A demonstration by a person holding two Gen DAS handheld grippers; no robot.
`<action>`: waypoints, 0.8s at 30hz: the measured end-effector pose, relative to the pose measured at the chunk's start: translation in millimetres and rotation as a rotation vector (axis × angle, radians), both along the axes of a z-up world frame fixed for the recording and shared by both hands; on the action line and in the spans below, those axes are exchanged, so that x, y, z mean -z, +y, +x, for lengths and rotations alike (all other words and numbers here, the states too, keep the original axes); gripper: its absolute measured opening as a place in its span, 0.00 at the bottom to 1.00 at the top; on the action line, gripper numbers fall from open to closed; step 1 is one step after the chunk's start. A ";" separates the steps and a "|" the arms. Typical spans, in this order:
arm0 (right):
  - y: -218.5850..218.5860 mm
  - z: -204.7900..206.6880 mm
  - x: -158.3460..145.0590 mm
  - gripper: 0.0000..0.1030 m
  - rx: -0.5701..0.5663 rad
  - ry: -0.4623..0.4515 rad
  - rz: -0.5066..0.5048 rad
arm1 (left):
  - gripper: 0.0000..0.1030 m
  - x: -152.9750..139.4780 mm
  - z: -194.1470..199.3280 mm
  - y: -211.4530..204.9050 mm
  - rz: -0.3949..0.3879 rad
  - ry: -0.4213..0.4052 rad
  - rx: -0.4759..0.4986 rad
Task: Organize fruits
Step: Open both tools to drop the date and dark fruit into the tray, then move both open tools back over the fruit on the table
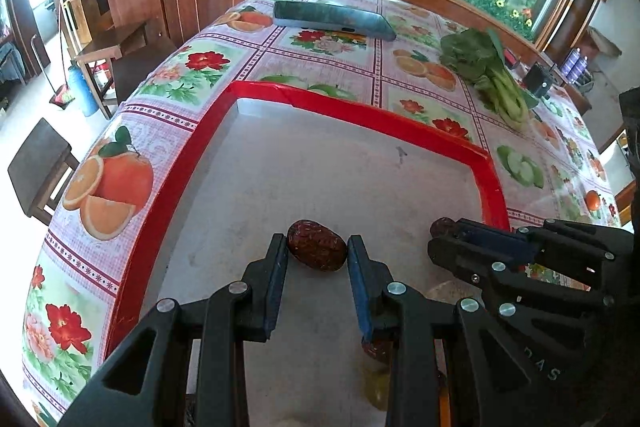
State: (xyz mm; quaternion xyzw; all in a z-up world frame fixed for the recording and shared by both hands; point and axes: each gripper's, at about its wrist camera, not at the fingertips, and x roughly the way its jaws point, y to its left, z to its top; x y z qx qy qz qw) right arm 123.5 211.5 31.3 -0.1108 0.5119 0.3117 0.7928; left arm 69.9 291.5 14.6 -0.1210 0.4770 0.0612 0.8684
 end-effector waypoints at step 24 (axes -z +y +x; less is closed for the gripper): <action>-30.8 -42.6 -30.4 0.55 0.039 -0.034 0.011 | 0.63 -23.8 -37.5 -10.4 0.073 -0.046 -0.076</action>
